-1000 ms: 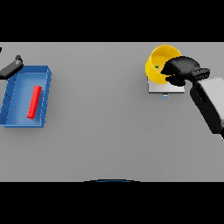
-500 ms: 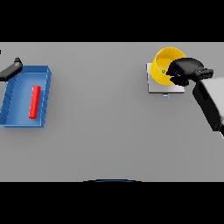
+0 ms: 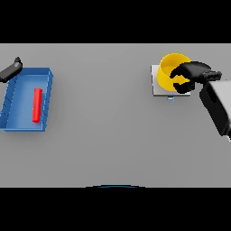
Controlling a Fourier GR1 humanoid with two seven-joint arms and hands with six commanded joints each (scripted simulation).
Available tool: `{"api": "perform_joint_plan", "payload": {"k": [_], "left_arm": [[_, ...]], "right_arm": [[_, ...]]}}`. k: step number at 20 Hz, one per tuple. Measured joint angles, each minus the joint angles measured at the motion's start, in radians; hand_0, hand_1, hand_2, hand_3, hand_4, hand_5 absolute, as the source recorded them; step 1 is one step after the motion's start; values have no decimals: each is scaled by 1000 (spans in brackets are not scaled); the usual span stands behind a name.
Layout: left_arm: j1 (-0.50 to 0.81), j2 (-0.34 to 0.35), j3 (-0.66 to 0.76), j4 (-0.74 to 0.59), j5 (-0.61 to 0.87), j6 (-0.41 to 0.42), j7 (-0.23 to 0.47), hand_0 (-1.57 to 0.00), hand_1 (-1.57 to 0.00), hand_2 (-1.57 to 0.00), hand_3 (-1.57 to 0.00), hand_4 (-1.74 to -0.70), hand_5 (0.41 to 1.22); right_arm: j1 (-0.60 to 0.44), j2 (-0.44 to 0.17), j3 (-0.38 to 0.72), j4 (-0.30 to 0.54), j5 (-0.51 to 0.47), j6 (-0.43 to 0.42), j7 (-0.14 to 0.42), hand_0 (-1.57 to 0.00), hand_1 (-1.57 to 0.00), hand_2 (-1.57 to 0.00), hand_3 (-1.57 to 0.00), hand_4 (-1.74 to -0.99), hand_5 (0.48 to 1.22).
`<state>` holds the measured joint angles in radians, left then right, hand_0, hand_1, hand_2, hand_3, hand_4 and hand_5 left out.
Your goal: Pick up the red beaker and tilt it to pour out 1 green nut into yellow bowl. Pick up the yellow bowl and place it on the metallic measuring scale.
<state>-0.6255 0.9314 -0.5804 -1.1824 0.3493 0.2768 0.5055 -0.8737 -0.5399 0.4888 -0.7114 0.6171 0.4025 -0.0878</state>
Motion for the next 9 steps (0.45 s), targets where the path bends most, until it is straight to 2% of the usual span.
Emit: {"api": "perform_joint_plan", "payload": {"k": [1,4,9], "left_arm": [[-6,-5,0,14,-1,-3,1,1,1,1,1,-853,772],[-9,-8,-3,4,-3,4,7,1,1,1,1,-856,772],[-15,-3,-10,-22,-11,19,37,1,1,1,1,-851,768]], "right_arm": [[-8,6,-1,10,2,5,16,-297,-223,-297,-509,-1487,848],[-8,7,14,31,21,-5,3,-152,-114,-182,-397,-1452,818],[-12,-2,25,29,32,-3,-11,-49,-37,-59,-263,-1414,796]]}}
